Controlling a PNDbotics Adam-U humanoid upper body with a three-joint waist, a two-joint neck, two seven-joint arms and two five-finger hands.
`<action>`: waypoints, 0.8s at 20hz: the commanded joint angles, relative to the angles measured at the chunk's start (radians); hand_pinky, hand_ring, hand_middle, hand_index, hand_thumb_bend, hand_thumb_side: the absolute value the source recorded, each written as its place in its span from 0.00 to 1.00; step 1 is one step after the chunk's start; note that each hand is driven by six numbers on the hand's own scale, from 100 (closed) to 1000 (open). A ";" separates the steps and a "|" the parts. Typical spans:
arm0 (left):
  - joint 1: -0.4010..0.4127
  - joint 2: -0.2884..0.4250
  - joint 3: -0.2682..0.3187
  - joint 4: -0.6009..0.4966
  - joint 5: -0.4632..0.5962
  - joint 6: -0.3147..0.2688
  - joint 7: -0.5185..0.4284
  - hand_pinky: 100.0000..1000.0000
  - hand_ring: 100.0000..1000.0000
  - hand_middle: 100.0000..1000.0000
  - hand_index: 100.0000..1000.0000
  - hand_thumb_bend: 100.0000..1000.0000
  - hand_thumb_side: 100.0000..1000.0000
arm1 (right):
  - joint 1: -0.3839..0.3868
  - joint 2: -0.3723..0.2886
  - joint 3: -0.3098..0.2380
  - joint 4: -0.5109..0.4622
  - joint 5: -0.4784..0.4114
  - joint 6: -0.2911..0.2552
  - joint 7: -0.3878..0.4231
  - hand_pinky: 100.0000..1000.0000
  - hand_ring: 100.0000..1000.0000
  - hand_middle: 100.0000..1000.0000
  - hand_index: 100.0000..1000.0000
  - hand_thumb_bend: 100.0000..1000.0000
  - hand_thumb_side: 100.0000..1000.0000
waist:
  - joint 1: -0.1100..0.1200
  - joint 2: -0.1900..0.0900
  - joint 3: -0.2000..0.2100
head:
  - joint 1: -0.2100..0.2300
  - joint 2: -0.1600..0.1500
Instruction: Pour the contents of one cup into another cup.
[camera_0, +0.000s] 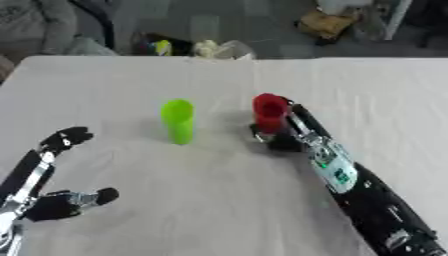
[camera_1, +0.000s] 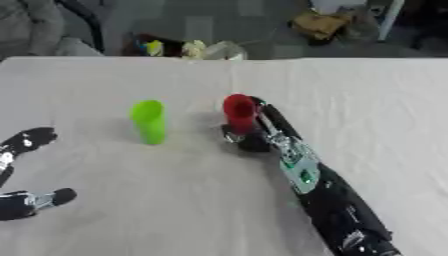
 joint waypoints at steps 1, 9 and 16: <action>-0.015 0.007 -0.002 -0.011 0.003 -0.001 -0.001 0.89 0.86 0.87 0.86 0.88 0.60 | -0.013 -0.010 -0.008 -0.006 0.005 0.010 -0.023 0.99 0.91 0.48 0.69 0.00 0.22 | 0.004 -0.013 -0.001 | 0.003 -0.004; -0.015 0.008 -0.002 -0.008 0.003 0.000 0.000 0.89 0.85 0.87 0.86 0.88 0.60 | -0.008 -0.014 0.000 -0.036 -0.017 0.018 -0.062 0.97 0.86 0.41 0.62 0.00 0.21 | 0.003 -0.016 -0.009 | 0.005 -0.003; -0.022 0.012 0.000 0.005 0.006 0.004 0.004 0.89 0.84 0.84 0.86 0.88 0.60 | 0.000 -0.019 0.011 -0.083 -0.054 0.021 -0.053 0.97 0.85 0.40 0.61 0.00 0.23 | 0.004 -0.023 -0.022 | 0.008 -0.002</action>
